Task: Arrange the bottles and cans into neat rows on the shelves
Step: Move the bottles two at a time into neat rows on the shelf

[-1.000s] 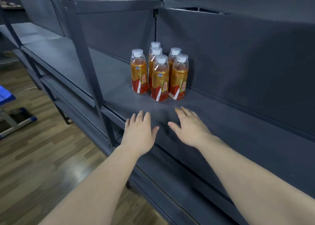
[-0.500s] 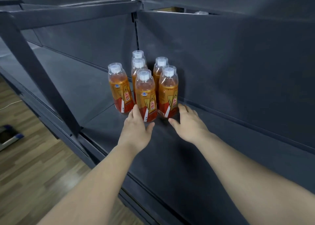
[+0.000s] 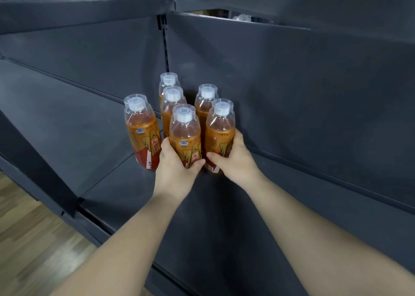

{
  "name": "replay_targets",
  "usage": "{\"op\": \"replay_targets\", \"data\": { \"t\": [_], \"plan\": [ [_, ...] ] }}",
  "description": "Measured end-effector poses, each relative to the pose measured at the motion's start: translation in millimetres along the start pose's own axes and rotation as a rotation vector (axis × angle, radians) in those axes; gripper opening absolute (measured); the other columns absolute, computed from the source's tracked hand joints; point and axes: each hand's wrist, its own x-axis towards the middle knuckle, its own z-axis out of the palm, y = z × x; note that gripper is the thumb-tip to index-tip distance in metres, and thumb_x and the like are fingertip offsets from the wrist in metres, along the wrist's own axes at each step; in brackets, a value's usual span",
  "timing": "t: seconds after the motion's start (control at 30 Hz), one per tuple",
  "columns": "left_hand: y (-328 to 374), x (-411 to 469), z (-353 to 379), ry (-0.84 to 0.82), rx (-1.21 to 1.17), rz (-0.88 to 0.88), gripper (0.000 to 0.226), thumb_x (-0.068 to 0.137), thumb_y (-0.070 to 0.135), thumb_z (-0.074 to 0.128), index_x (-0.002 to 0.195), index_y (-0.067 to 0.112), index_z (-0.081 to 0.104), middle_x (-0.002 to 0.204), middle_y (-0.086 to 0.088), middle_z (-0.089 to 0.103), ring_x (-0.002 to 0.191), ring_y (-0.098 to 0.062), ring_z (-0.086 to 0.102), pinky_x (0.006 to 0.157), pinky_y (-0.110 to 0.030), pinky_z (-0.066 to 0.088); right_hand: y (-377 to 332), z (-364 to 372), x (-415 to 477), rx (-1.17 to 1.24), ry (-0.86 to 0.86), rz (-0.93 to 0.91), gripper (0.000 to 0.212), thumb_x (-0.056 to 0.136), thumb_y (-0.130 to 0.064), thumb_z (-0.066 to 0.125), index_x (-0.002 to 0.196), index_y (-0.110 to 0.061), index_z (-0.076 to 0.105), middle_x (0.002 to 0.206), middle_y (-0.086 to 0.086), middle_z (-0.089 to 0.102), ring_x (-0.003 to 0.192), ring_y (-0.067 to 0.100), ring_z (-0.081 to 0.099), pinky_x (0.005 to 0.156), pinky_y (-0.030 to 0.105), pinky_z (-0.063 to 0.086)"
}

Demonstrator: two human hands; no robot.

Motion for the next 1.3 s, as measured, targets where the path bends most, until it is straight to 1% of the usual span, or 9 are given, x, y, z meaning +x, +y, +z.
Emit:
{"op": "replay_targets", "data": {
  "t": [0.07,0.2,0.37,0.53,0.73,0.9,1.03,1.17,1.3],
  "plan": [
    [-4,4,-1,-0.007,0.015,0.009,0.085,0.078,0.037,0.083,0.143,0.023,0.028,0.138,0.000,0.048,0.125,-0.018,0.052,0.103,-0.043,0.049,0,4,3,0.028,0.028,0.008,0.090,0.080,-0.032,0.082,0.149,-0.029,0.024,0.139,-0.005,0.051,0.127,0.017,0.052,0.104,0.043,0.048],
    [-7,7,-1,-0.025,0.038,0.028,0.076,0.081,0.035,0.081,0.138,0.022,0.032,0.134,0.000,0.047,0.124,-0.018,0.050,0.101,-0.039,0.049,0,10,7,0.048,0.081,0.019,0.086,0.080,-0.032,0.082,0.145,-0.026,0.027,0.131,-0.007,0.053,0.122,0.016,0.054,0.084,0.026,0.048],
    [-10,9,0,-0.043,0.053,0.014,0.075,0.082,0.037,0.079,0.137,0.023,0.031,0.134,0.002,0.048,0.125,-0.019,0.052,0.100,-0.039,0.051,2,14,8,0.045,0.104,0.028,0.082,0.082,-0.033,0.080,0.144,-0.029,0.027,0.126,-0.012,0.052,0.121,0.016,0.054,0.101,0.043,0.050],
    [-7,7,0,-0.062,0.064,0.001,0.076,0.084,0.036,0.077,0.140,0.022,0.028,0.138,0.003,0.047,0.129,-0.020,0.050,0.102,-0.041,0.049,2,17,7,0.042,0.118,0.027,0.079,0.083,-0.033,0.079,0.144,-0.028,0.029,0.132,-0.008,0.054,0.122,0.015,0.054,0.103,0.042,0.049],
    [-7,11,-7,-0.072,0.024,0.021,0.071,0.083,0.036,0.078,0.135,0.024,0.032,0.133,0.005,0.051,0.124,-0.016,0.052,0.098,-0.034,0.049,-1,14,0,0.011,0.173,0.026,0.073,0.083,-0.036,0.079,0.139,-0.026,0.034,0.121,-0.011,0.053,0.115,0.014,0.056,0.096,0.038,0.052],
    [-4,7,-8,-0.137,-0.026,0.055,0.068,0.081,0.033,0.081,0.131,0.025,0.035,0.123,0.011,0.051,0.112,-0.007,0.051,0.091,-0.024,0.045,1,-1,-20,-0.037,0.273,0.045,0.068,0.081,-0.039,0.079,0.134,-0.027,0.038,0.112,-0.014,0.055,0.106,0.011,0.057,0.094,0.038,0.053],
    [8,-1,0,-0.244,-0.050,0.105,0.073,0.081,0.035,0.080,0.136,0.025,0.033,0.127,0.011,0.050,0.117,-0.010,0.052,0.098,-0.031,0.049,1,-20,-40,-0.063,0.363,0.075,0.070,0.081,-0.038,0.080,0.136,-0.023,0.039,0.115,-0.010,0.057,0.109,0.014,0.059,0.094,0.040,0.055],
    [28,-14,18,-0.344,-0.068,0.181,0.072,0.081,0.034,0.081,0.135,0.024,0.035,0.123,0.013,0.050,0.113,-0.008,0.052,0.092,-0.024,0.045,6,-42,-68,-0.065,0.464,0.117,0.069,0.081,-0.038,0.080,0.134,-0.024,0.039,0.116,-0.010,0.058,0.108,0.014,0.059,0.092,0.038,0.055],
    [49,-33,44,-0.451,-0.074,0.259,0.077,0.079,0.037,0.081,0.139,0.022,0.035,0.129,0.007,0.056,0.117,-0.012,0.056,0.095,-0.029,0.049,16,-68,-105,-0.073,0.568,0.169,0.069,0.080,-0.040,0.080,0.135,-0.026,0.039,0.118,-0.010,0.059,0.109,0.013,0.060,0.091,0.037,0.056]
  ]
}}
